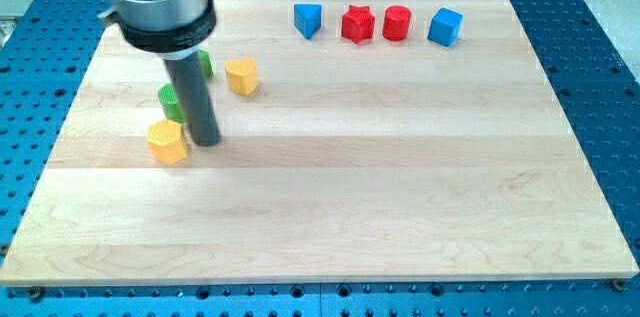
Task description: Put the yellow heart on the top of the green star
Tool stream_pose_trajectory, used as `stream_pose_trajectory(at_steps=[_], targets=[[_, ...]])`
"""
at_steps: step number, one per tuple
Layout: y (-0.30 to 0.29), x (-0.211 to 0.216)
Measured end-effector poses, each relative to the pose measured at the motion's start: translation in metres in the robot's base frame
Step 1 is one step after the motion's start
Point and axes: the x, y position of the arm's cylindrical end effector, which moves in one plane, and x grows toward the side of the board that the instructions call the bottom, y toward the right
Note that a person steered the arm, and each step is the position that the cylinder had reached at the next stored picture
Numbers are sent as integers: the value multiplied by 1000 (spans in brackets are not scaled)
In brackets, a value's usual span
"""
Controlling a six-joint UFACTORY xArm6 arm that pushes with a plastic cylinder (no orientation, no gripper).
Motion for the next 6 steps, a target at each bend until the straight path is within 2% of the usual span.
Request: stream_pose_trajectory(at_steps=[1,2,4,6], targets=[[29,-42],[18,-64],[16,-135],[-21,-148]])
